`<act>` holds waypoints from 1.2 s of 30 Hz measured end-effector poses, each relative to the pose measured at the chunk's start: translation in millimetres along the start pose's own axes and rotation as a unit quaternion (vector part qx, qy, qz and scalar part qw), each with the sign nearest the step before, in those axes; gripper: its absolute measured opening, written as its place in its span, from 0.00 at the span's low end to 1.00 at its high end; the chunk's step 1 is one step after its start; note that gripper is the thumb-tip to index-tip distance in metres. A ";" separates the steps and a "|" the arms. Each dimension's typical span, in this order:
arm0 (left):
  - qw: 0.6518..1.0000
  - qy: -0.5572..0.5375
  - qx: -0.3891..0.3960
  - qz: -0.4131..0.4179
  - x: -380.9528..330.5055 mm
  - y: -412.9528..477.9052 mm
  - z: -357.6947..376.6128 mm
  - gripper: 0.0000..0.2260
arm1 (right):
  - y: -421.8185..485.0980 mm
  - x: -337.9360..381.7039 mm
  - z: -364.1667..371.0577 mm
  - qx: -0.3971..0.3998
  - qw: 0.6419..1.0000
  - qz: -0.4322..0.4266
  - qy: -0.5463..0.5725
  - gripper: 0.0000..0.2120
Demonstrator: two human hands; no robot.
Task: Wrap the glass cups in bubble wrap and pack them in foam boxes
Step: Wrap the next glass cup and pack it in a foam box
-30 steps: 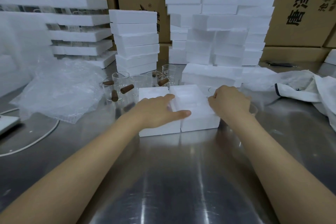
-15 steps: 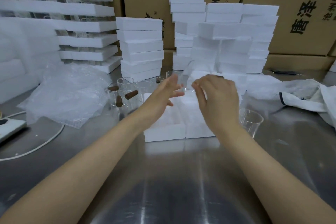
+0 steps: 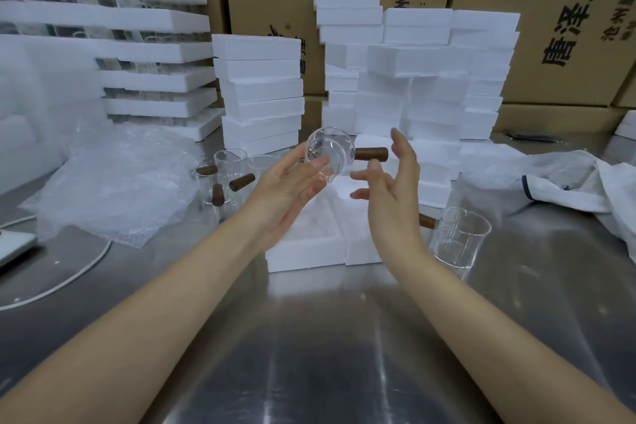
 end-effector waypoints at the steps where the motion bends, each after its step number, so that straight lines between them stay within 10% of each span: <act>1: 1.000 -0.005 0.002 -0.002 -0.1 0.1 0.0 0.24 | 2.6 -0.6 -1.0 0.001 0.996 0.063 0.059 0.18; 6: 1.000 -0.007 0.013 -0.007 0.6 -0.6 1.6 0.28 | 12.8 -1.1 -8.1 0.043 0.937 0.191 0.290 0.09; 36: 0.997 0.053 0.045 -0.036 -2.1 -8.5 10.9 0.24 | 18.0 -11.7 -14.6 0.058 0.878 0.291 0.375 0.12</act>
Point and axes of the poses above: each hand's wrist, its own y-axis towards the middle knuckle, its own z-axis out of the palm, x = y × z, the point moved 1 cm from there along y, towards the middle knuckle, and after that the axes turned 12 degrees about -y, right-handed, at the moved point
